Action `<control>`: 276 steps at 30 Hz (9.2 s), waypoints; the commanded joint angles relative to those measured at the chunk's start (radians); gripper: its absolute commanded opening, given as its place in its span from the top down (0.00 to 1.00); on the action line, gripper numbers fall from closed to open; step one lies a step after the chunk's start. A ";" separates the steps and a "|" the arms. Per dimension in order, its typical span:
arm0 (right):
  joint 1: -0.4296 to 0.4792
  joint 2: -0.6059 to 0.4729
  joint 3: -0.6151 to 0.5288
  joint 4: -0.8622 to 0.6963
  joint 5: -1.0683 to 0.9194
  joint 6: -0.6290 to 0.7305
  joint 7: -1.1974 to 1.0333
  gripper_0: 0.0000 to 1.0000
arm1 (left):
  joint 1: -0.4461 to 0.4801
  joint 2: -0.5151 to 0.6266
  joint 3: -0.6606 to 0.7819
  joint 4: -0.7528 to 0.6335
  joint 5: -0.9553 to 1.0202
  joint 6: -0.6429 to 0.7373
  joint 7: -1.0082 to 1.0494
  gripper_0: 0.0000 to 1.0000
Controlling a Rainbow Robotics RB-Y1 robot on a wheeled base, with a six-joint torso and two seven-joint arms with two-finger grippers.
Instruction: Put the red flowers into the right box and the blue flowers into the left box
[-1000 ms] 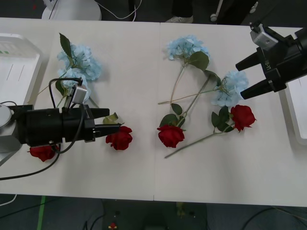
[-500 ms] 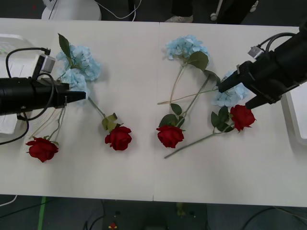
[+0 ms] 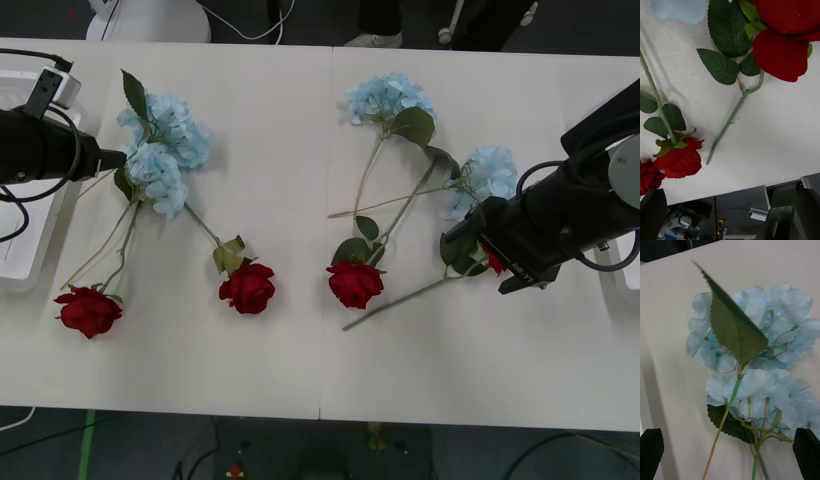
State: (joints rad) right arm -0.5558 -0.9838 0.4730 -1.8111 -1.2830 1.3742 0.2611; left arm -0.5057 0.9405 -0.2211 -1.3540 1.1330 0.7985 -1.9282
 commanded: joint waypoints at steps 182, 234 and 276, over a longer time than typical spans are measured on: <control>-0.421 0.151 -0.278 1.403 0.970 -0.603 1.428 0.11 | -0.017 0.004 0.542 0.381 -0.044 0.271 -0.206 0.09; -0.303 0.353 0.006 0.481 0.433 -0.014 0.121 0.00 | -0.099 -0.422 0.031 0.187 -0.549 0.131 -0.176 0.62; -0.340 0.616 -0.093 0.806 0.737 -0.247 0.102 0.00 | -0.129 -0.207 0.789 0.099 -0.710 0.304 -0.097 1.00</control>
State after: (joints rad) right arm -0.8476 -0.3865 0.4050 -1.0013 -0.5291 1.1380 0.4078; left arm -0.6074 0.6620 0.5188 -1.2641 0.4816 1.1180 -2.0420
